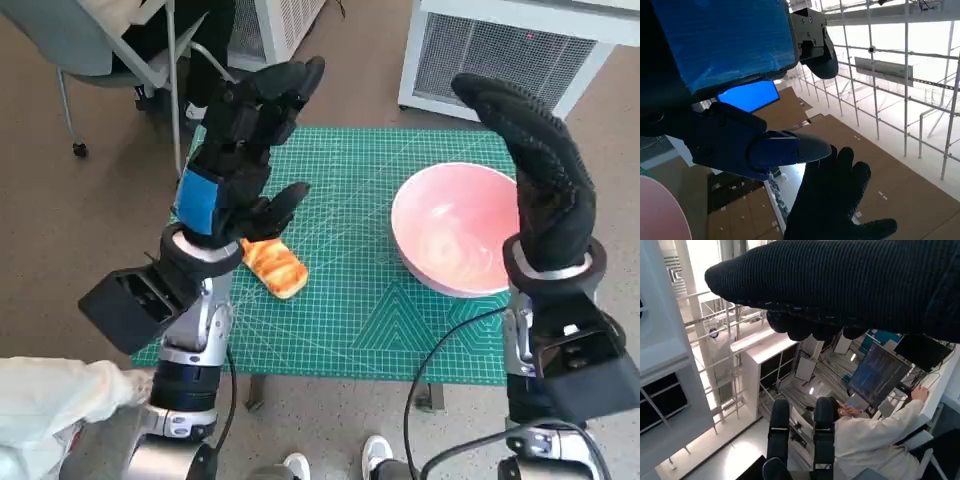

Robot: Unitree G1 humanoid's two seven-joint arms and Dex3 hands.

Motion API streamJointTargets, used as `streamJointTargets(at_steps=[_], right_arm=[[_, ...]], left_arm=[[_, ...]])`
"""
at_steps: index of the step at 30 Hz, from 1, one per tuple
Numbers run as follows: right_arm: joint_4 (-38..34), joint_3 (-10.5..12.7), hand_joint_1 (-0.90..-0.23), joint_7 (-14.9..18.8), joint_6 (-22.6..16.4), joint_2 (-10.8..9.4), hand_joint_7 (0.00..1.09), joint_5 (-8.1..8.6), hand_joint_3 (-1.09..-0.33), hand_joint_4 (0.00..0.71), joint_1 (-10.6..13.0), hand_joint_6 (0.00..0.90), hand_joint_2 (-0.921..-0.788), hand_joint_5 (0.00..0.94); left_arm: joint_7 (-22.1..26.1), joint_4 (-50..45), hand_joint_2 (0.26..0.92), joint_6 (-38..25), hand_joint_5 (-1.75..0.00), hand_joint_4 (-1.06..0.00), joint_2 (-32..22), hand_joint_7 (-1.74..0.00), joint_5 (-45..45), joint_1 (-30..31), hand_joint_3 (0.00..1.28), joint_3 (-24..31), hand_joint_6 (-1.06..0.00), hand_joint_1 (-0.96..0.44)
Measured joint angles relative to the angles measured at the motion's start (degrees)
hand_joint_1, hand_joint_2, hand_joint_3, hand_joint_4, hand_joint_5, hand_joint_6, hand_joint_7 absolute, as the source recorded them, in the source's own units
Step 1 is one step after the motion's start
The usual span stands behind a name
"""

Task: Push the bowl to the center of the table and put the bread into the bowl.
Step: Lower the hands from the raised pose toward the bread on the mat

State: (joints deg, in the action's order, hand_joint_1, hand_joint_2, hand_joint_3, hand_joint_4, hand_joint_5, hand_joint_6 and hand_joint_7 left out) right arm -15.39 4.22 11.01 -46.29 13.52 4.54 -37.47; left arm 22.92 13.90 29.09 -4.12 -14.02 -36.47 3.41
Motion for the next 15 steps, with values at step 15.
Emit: streamJointTargets(at_steps=[15], right_arm=[[-7.2, 7.0, -0.542, -3.0, -3.0, 5.1, 0.56, -2.11, -0.793, 0.230, 1.2, -0.001, -0.921, 0.001]], left_arm=[[0.0, 0.6, 0.921, -0.1, -0.11, -0.26, 0.1, -0.83, -0.7, 0.0, 0.38, 0.4, -0.03, -0.51]])
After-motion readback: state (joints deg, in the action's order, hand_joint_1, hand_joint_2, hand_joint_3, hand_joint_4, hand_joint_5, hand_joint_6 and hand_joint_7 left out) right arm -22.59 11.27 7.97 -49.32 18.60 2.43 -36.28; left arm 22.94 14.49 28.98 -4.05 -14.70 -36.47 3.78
